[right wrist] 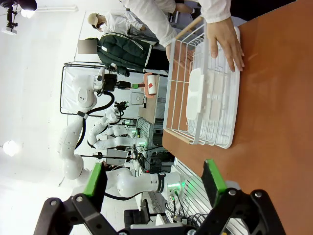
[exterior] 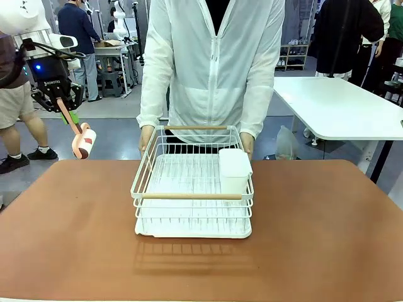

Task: Clean the table.
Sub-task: Place the Lint Roller down when the Dish drying rack is positioned in the middle of the table.

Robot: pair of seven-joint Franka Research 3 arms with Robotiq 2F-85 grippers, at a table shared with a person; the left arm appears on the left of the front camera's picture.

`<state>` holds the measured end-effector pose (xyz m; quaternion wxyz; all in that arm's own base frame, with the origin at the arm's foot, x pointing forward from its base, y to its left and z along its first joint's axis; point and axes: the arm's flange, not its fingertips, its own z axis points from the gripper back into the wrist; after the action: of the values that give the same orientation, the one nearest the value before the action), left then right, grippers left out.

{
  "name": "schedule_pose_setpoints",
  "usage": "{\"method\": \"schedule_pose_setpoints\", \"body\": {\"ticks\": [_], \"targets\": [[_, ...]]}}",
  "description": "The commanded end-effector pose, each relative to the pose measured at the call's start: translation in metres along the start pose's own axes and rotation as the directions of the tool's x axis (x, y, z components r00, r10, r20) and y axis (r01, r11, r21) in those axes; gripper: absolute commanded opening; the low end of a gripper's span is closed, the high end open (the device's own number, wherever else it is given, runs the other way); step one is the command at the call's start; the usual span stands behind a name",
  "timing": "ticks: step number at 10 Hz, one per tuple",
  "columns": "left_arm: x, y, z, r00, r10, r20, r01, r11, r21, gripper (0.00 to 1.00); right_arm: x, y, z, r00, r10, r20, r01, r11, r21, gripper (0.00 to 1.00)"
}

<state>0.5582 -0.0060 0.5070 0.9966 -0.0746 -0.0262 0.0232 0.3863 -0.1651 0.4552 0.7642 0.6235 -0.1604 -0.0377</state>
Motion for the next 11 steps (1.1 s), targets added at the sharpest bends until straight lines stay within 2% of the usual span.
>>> {"method": "schedule_pose_setpoints", "body": {"ticks": [1, 11], "targets": [[0.0001, 0.0018, 0.0054, 1.000, -0.004, -0.003, 0.004, 1.000, 0.007, 0.21, 0.0009, 0.0048, -0.0002, 1.000, 0.001, 0.005, -0.002, 1.000, 0.015, 1.00], [0.0001, 0.0018, 0.0054, 1.000, -0.004, -0.003, 0.004, 1.000, 0.007, 0.21, 0.0009, 0.0048, -0.0002, 1.000, 0.001, 0.005, -0.002, 1.000, 0.015, 1.00]]}}
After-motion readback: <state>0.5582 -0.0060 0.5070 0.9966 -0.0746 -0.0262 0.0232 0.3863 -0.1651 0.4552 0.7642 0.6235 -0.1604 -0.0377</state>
